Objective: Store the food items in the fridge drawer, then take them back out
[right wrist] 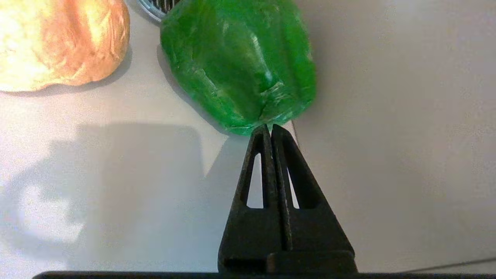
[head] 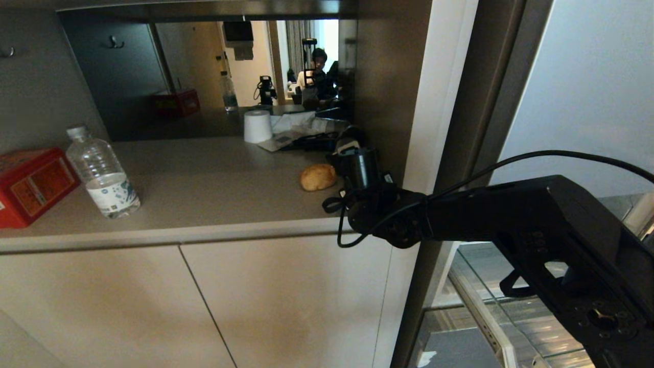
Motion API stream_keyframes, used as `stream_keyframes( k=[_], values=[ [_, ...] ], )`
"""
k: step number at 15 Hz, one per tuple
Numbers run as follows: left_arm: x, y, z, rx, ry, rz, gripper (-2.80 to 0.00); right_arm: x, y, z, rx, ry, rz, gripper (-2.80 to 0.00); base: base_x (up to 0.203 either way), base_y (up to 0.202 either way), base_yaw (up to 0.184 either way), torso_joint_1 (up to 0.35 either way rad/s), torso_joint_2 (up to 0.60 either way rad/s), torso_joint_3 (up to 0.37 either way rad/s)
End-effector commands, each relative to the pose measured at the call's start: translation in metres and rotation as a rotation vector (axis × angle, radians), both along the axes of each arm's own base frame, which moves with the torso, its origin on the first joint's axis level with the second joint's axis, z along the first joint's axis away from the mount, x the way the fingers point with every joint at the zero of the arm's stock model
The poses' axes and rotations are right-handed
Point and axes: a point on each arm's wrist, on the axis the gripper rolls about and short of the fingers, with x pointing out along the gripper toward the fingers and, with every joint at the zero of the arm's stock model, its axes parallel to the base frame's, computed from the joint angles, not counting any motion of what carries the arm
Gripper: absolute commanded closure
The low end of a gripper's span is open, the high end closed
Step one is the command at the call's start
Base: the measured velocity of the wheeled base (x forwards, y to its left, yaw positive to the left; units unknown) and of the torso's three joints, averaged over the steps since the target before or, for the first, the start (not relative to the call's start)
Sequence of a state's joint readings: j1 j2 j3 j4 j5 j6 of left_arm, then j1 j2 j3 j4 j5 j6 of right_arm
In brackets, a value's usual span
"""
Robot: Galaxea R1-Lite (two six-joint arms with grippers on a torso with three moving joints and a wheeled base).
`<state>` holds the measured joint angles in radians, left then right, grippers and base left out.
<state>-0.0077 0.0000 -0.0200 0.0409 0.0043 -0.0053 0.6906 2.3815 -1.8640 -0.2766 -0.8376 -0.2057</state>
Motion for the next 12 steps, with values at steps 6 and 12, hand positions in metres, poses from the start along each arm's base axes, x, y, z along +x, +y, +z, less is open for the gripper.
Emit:
stream_keyframes(
  k=[6, 12],
  values=[
    [0.0, 0.0, 0.0, -0.001, 0.002, 0.0, 0.0, -0.007, -0.001, 0.024, 0.02, -0.032, -0.004, 0.0, 0.0, 0.0, 0.0, 0.0, 0.0, 0.0],
    [0.0, 0.0, 0.0, -0.001, 0.002, 0.0, 0.0, -0.005, -0.004, 0.034, 0.029, -0.029, 0.033, -2.8, 0.0, 0.0, 0.0, 0.0, 0.0, 0.0]
  ],
)
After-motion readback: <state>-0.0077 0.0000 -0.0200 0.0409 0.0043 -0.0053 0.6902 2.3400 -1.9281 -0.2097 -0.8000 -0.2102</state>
